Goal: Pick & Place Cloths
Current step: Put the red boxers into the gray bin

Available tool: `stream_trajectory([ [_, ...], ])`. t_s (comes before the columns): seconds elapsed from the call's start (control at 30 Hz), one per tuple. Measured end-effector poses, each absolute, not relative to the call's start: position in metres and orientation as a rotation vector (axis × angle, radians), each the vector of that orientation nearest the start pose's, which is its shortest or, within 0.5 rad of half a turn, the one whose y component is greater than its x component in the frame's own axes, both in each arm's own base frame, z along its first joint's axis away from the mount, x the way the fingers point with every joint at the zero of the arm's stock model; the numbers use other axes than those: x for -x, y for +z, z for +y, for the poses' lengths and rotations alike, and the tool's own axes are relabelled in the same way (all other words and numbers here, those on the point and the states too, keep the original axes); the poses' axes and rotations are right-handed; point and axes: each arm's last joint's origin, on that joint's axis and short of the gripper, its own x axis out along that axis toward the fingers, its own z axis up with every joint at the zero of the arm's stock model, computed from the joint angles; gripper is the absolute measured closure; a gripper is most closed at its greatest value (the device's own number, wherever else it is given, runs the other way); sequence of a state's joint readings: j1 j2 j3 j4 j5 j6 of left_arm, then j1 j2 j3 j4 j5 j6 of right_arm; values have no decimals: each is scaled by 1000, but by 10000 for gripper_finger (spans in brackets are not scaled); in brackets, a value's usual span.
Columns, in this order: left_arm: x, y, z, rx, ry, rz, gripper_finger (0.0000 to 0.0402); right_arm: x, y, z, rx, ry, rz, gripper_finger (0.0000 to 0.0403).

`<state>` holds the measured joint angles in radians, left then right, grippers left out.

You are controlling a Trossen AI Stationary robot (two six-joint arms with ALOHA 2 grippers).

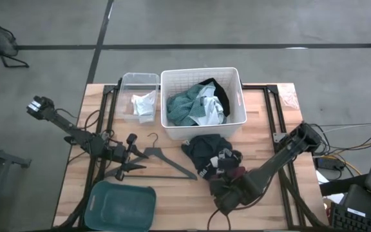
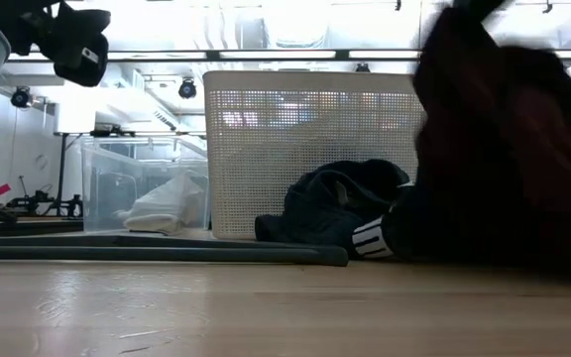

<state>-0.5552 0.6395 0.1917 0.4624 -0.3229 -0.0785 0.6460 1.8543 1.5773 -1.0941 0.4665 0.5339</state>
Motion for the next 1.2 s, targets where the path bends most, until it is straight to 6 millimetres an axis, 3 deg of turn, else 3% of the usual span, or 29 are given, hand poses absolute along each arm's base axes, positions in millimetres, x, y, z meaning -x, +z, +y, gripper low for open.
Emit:
stream_trajectory([
  [0.27, -137, 213, -74, 103, -229, -37, 223, -317, 321, 208, 353, -144, 907, 394],
  [0.63, -147, 213, -80, 87, -226, -31, 223, -333, 383, 182, 410, -206, 736, 394],
  [0.9, -165, 226, -88, 2, -116, -50, 222, -347, 395, 155, 392, -211, 733, 394],
  [1.2, -202, 247, -106, -51, 17, -8, 222, -355, 390, 153, 382, -151, 736, 394],
])
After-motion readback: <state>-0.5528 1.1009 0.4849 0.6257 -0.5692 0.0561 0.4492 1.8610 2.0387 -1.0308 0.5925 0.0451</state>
